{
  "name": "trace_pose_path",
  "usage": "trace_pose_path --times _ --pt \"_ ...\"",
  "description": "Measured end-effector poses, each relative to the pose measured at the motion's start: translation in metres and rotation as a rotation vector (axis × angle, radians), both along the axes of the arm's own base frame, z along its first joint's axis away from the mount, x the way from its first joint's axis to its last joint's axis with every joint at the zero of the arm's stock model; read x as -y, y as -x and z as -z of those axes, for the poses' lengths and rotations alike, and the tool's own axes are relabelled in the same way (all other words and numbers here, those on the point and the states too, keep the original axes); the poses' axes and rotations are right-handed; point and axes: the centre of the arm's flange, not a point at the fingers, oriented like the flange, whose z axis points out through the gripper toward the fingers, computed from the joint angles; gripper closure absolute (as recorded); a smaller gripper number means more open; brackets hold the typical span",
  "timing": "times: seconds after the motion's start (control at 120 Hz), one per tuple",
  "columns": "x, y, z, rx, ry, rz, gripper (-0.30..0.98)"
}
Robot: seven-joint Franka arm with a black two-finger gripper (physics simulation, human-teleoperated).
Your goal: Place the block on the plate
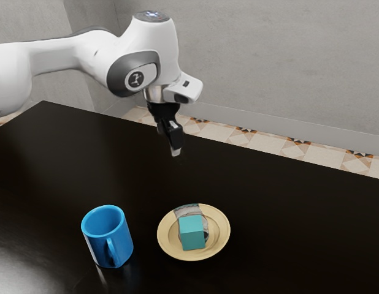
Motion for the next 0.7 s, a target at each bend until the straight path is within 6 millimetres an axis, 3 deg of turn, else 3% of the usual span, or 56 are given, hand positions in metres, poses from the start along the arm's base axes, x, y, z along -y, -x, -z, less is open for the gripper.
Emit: trace_pose_path --times 0.108,0.2,0.392,0.492,0.6,0.7 --pt "-0.016 -0.004 -0.012 -0.006 -0.002 -0.046 0.00" --pt "-0.043 -0.011 -0.024 -0.006 0.000 -0.113 0.00" --pt "-0.133 -0.017 -0.046 -0.008 -0.006 -0.312 0.00" --pt "-0.178 -0.016 -0.071 0.007 0.003 -0.413 0.00" --pt "-0.189 -0.012 -0.099 0.021 0.011 -0.455 0.00" --pt "-0.192 -0.007 -0.112 0.004 0.016 -0.484 0.00"
